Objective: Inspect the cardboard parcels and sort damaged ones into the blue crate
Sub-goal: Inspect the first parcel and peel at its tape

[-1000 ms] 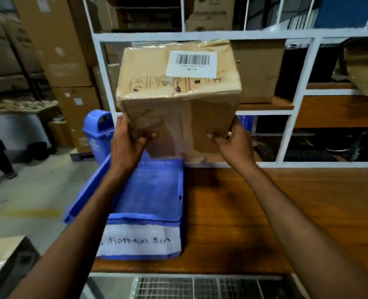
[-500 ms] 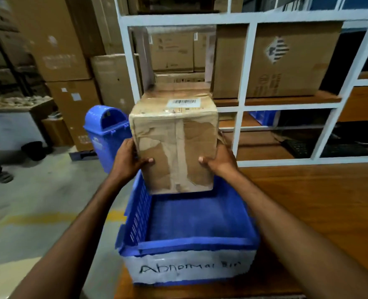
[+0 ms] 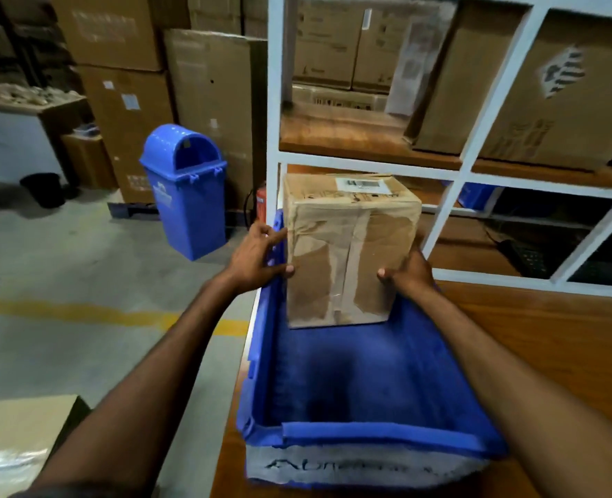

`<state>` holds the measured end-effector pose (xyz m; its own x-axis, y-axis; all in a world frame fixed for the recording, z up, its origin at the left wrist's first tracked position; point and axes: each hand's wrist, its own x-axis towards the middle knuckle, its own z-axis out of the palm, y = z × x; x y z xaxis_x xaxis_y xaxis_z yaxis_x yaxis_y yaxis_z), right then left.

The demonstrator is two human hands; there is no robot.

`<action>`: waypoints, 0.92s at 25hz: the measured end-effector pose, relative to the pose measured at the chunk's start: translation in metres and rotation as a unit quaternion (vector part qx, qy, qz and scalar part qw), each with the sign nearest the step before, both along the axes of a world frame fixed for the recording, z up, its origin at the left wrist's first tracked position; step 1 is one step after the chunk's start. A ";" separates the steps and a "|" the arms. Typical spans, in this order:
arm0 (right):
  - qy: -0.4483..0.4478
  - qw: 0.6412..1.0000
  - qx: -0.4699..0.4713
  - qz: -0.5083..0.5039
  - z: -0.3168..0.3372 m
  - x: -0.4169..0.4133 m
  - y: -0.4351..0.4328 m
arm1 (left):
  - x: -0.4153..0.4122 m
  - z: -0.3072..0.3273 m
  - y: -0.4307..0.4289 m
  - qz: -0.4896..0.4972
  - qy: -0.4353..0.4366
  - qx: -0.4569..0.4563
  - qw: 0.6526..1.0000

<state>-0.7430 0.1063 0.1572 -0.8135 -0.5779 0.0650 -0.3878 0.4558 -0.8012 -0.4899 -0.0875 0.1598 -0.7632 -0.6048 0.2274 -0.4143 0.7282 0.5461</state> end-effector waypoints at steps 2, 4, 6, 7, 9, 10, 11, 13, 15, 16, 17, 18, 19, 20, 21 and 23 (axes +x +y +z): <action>0.011 0.999 -0.019 -0.026 -0.016 0.008 -0.006 | 0.001 -0.001 -0.002 0.006 0.059 0.082 0.995; 0.017 0.998 -0.023 -0.064 -0.032 0.016 -0.008 | 0.000 0.006 0.001 0.030 0.097 0.175 0.979; 0.039 0.995 -0.001 -0.090 -0.040 0.021 -0.009 | -0.004 0.008 0.002 0.062 0.102 0.231 0.966; 0.048 0.994 0.022 -0.098 -0.042 0.024 -0.010 | -0.004 0.009 0.003 0.080 0.100 0.251 0.960; 0.056 0.992 0.070 -0.089 -0.043 0.034 -0.009 | -0.004 0.007 0.005 0.104 0.094 0.288 0.947; 0.050 0.992 0.079 -0.086 -0.047 0.039 -0.009 | -0.004 0.003 0.005 0.111 0.082 0.295 0.945; 0.041 0.992 0.072 -0.095 -0.050 0.042 -0.012 | -0.006 0.001 0.003 0.121 0.067 0.286 0.948; 0.036 0.990 0.057 -0.123 -0.056 0.045 -0.020 | -0.008 -0.002 -0.005 0.140 0.022 0.234 0.962; 0.051 0.989 0.043 -0.134 -0.065 0.043 -0.033 | -0.010 -0.005 -0.011 0.143 -0.019 0.155 0.977; 0.053 0.988 0.035 -0.140 -0.068 0.043 -0.037 | -0.011 -0.008 -0.011 0.141 -0.027 0.122 0.982; 0.051 0.988 0.030 -0.145 -0.072 0.042 -0.038 | -0.011 -0.010 -0.009 0.137 -0.019 0.098 0.985; 0.039 0.989 0.026 -0.142 -0.076 0.041 -0.036 | -0.010 -0.014 -0.006 0.136 0.003 0.093 0.986; 0.028 0.992 0.016 -0.121 -0.077 0.041 -0.035 | -0.008 -0.018 -0.004 0.134 0.035 0.100 0.985; 0.019 0.995 0.002 -0.102 -0.081 0.040 -0.035 | -0.006 -0.023 -0.003 0.134 0.068 0.122 0.981; 0.010 0.996 0.000 -0.094 -0.086 0.034 -0.035 | -0.003 -0.027 0.000 0.137 0.104 0.155 0.973; 0.011 0.997 0.012 -0.081 -0.101 0.008 -0.035 | 0.002 -0.029 0.011 0.149 0.154 0.208 0.954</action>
